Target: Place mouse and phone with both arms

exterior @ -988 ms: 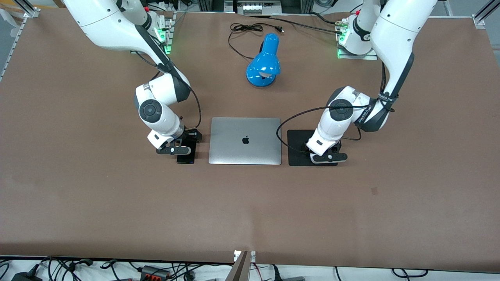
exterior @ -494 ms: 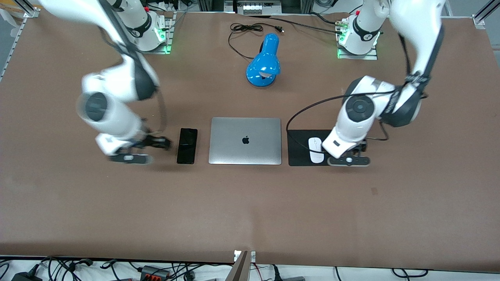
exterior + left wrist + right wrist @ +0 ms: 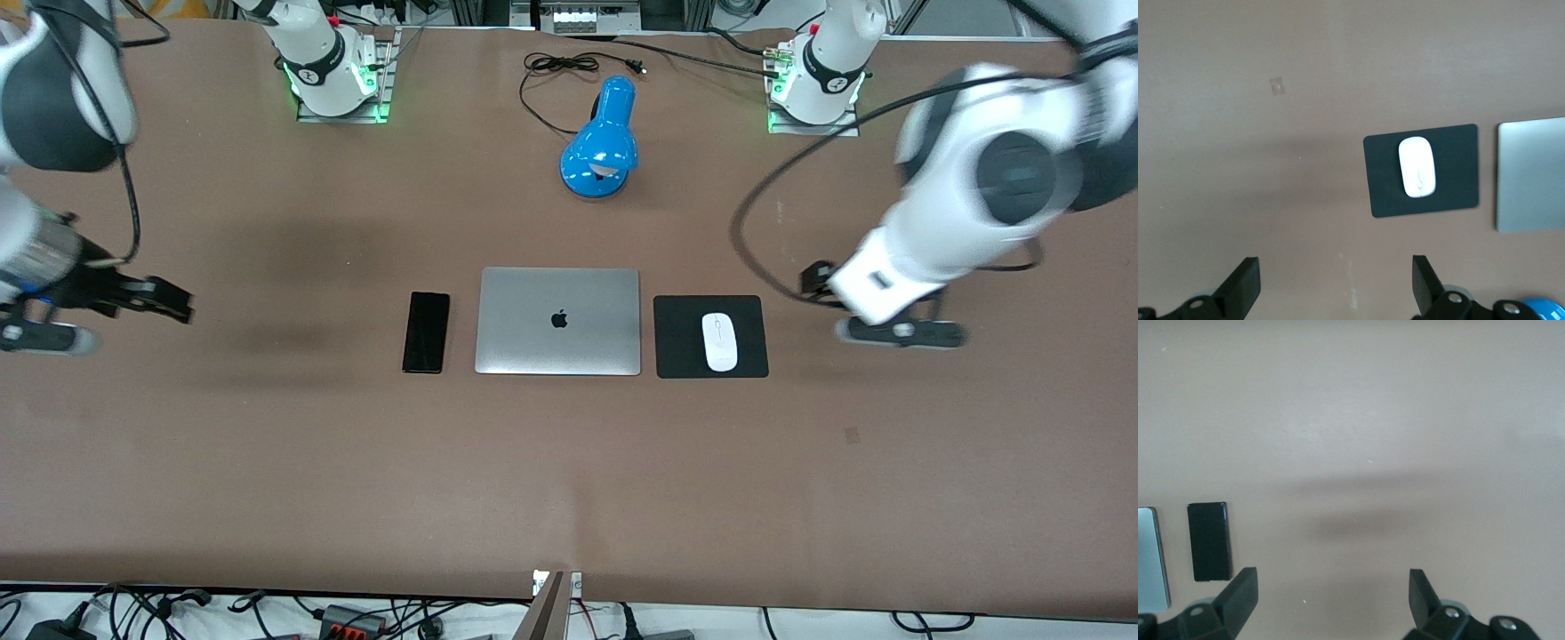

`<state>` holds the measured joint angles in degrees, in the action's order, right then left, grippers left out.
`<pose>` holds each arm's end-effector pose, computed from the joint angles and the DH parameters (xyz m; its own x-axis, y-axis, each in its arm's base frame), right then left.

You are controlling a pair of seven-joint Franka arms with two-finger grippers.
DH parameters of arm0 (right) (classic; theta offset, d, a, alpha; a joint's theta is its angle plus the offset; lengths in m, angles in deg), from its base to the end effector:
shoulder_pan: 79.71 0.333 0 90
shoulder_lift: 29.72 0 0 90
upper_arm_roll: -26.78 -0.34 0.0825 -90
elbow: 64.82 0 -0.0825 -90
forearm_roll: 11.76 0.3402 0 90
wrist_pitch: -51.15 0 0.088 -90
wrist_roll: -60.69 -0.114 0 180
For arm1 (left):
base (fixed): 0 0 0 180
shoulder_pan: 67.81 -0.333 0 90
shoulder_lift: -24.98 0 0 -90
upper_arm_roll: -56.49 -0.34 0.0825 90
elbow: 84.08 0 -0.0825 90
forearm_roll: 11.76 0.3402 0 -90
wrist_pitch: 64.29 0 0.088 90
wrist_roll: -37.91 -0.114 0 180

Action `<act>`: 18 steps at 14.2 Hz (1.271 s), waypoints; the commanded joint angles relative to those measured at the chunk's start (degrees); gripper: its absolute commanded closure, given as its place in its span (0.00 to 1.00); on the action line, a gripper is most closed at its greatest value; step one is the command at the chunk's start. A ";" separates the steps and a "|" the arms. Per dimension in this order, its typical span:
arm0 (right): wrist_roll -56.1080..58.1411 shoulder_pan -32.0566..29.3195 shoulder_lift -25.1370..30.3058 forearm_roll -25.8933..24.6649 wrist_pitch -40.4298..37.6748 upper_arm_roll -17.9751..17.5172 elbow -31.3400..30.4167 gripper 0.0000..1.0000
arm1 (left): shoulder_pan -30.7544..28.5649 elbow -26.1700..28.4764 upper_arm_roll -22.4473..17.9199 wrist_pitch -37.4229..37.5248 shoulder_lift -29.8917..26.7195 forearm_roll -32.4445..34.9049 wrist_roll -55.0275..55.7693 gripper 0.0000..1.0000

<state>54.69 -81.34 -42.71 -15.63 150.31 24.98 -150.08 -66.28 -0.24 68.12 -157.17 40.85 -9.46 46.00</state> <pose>0.5952 -0.0070 0.5662 0.9956 -0.0916 0.0219 -0.0927 -0.9940 0.0578 0.5832 -0.1155 0.5405 0.9896 -0.0877 -0.1144 -0.0883 -0.9961 -0.0006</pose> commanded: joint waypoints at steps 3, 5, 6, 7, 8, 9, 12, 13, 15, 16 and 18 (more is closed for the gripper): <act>1.34 -1.09 2.18 1.41 -6.44 -0.13 1.58 0.00 | -3.99 -3.51 -0.47 8.66 -1.55 -0.21 -4.75 0.00; 6.59 -1.18 2.27 1.58 -6.53 -0.04 1.50 0.00 | -3.99 -2.63 -1.43 8.24 -2.25 2.70 -5.10 0.00; 7.58 -1.18 2.27 1.58 -6.53 -0.04 1.50 0.00 | -3.29 -2.10 -3.26 6.67 -2.95 2.01 -4.75 0.00; 7.50 -1.35 2.27 1.58 -6.53 -0.04 1.50 0.00 | -1.54 -0.53 -5.98 3.52 -4.26 1.66 -4.57 0.00; 7.67 -1.44 2.27 1.58 -6.61 -0.04 1.50 0.00 | -0.57 1.74 -8.09 1.31 -6.80 -0.09 -4.49 0.00; 7.67 -1.44 2.27 1.58 -6.70 -0.04 1.50 0.00 | -0.56 5.68 -9.33 0.07 -11.61 -3.59 -4.75 0.00; 7.67 -1.44 2.27 1.67 -6.79 -0.04 1.58 0.00 | -0.38 11.35 -9.43 -4.24 -15.34 -4.32 -5.10 0.00; 7.67 -1.44 2.35 1.67 -6.88 -0.04 1.58 0.00 | -0.38 11.35 -9.35 -4.16 -15.26 -4.32 -4.84 0.00; 7.50 -2.14 3.05 1.76 -8.36 -0.04 1.58 0.00 | -0.56 10.74 -9.35 -3.90 -14.47 -4.24 -4.92 0.00; 7.59 -2.23 3.23 1.76 -8.72 -0.04 1.58 0.00 | -0.65 9.95 -9.35 -3.11 -14.12 -4.24 -4.84 0.00; 7.50 -2.32 3.50 1.76 -8.90 -0.04 1.58 0.00 | -0.82 9.24 -9.43 -1.88 -13.68 -4.24 -4.92 0.00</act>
